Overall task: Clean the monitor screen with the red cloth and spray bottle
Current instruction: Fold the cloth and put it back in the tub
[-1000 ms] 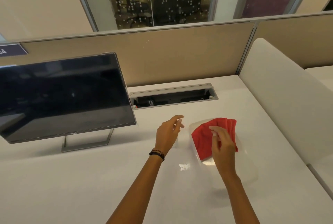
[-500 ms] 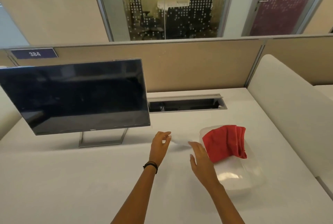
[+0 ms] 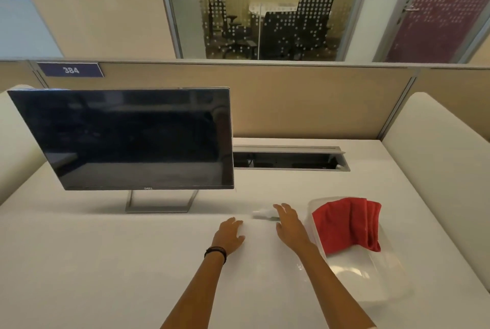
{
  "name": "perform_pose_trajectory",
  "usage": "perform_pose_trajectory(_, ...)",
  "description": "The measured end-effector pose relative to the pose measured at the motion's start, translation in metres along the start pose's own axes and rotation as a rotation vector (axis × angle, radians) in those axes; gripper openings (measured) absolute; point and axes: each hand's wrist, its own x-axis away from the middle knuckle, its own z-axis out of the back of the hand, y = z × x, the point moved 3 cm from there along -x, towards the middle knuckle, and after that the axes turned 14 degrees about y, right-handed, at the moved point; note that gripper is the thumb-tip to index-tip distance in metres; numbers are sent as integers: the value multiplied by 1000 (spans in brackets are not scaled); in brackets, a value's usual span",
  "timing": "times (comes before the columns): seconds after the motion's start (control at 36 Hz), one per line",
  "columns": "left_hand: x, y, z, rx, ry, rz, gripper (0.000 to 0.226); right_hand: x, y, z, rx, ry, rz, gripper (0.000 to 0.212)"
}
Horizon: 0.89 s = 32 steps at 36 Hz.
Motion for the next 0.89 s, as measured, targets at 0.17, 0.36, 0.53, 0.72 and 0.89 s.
perform_pose_trajectory(0.17,2,-8,-8,-205,-94,-61,73,-18,4,-16,82,-7,37,54)
perform_pose_trajectory(0.36,4,-1,-8,-329,-192,-80,86,-20,7,-30,187,-57,44,58)
perform_pose_trajectory(0.53,4,6,-12,-388,-244,-41,90,-16,6,-31,230,-29,59,53)
perform_pose_trajectory(0.72,4,8,-12,-407,-270,-20,92,-7,6,-25,218,-6,82,51)
perform_pose_trajectory(0.89,3,8,-12,-424,-274,-14,92,1,5,-22,237,-57,77,41)
